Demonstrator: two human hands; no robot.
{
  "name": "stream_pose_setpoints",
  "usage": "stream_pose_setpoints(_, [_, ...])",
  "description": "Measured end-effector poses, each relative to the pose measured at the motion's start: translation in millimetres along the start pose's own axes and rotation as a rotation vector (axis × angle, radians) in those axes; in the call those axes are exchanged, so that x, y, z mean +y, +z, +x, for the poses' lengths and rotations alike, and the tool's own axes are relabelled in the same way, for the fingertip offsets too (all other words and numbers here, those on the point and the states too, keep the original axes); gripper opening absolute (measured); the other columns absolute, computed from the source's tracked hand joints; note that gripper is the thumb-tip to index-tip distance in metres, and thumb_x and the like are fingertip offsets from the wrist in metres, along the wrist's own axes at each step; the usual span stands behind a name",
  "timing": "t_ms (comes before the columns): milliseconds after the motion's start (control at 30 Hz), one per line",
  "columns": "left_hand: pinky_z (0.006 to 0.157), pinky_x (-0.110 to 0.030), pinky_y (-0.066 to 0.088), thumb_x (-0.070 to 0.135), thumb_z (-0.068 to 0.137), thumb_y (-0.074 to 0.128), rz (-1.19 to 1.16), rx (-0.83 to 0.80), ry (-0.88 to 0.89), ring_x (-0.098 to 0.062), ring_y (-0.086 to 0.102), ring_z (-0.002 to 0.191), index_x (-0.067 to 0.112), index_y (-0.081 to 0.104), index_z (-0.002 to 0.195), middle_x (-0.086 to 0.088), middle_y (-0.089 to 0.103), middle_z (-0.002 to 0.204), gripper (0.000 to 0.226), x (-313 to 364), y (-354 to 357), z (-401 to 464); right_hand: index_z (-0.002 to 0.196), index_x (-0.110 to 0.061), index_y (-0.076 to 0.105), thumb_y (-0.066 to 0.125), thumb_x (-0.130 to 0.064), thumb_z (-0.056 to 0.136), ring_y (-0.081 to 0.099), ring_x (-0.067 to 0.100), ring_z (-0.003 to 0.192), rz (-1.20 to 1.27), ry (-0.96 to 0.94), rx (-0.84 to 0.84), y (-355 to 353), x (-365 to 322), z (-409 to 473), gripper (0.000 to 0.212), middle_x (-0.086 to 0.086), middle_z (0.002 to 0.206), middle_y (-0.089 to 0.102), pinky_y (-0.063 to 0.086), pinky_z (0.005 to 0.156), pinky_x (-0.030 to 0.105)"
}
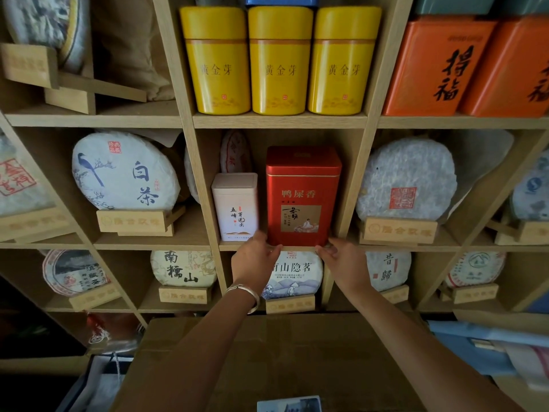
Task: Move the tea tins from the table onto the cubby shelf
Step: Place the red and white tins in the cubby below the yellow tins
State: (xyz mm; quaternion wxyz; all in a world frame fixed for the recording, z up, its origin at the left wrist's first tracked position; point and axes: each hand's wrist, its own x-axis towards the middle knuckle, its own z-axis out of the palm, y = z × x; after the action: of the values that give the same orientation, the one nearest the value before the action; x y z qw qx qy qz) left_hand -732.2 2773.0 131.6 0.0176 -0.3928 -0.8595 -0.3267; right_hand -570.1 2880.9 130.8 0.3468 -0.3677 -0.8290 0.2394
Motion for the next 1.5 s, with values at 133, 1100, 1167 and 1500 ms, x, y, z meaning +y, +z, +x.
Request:
stream_pose_setpoints(133, [0.043,-0.020,0.022,0.046,0.084,0.065,-0.021,0.006,0.009,-0.009,0.045,0.058,0.025,0.046,0.084,0.018,0.046,0.059,0.028,-2,0,-2,0.088,-0.010,0.071,0.068,-0.025,0.087,0.062,0.009,0.066,-0.006,-0.002,0.012,-1,0,-1,0.015,0.001,0.074,0.071,0.034,0.055,0.008])
stream_pose_setpoints(1100, [0.045,-0.019,0.023,0.044,0.083,0.068,-0.067,0.011,0.024,-0.004,0.046,0.060,0.025,0.051,0.086,0.020,0.053,0.062,0.026,-3,-3,0,0.089,-0.008,0.072,0.068,-0.026,0.087,0.067,0.010,0.070,-0.012,-0.040,-0.013,-4,1,1,0.019,0.001,0.077,0.073,0.044,0.057,0.015])
stream_pose_setpoints(1167, [0.045,-0.019,0.023,0.044,0.083,0.068,-0.070,0.005,0.021,-0.004,0.046,0.060,0.026,0.049,0.086,0.021,0.050,0.060,0.027,-3,-3,0,0.091,-0.008,0.073,0.067,-0.026,0.088,0.067,0.011,0.070,-0.012,-0.044,-0.014,-4,0,2,0.019,0.002,0.077,0.073,0.048,0.060,0.023])
stream_pose_setpoints(1500, [0.049,-0.022,0.036,0.044,0.085,0.062,-0.052,0.014,0.101,-0.011,0.065,0.076,0.024,0.057,0.111,0.013,0.067,0.077,0.033,-11,-23,-11,0.109,-0.005,0.067,0.071,-0.018,0.085,0.069,0.016,0.075,-0.010,-0.096,0.012,-10,-7,-9,0.028,0.005,0.089,0.073,0.045,0.059,0.015])
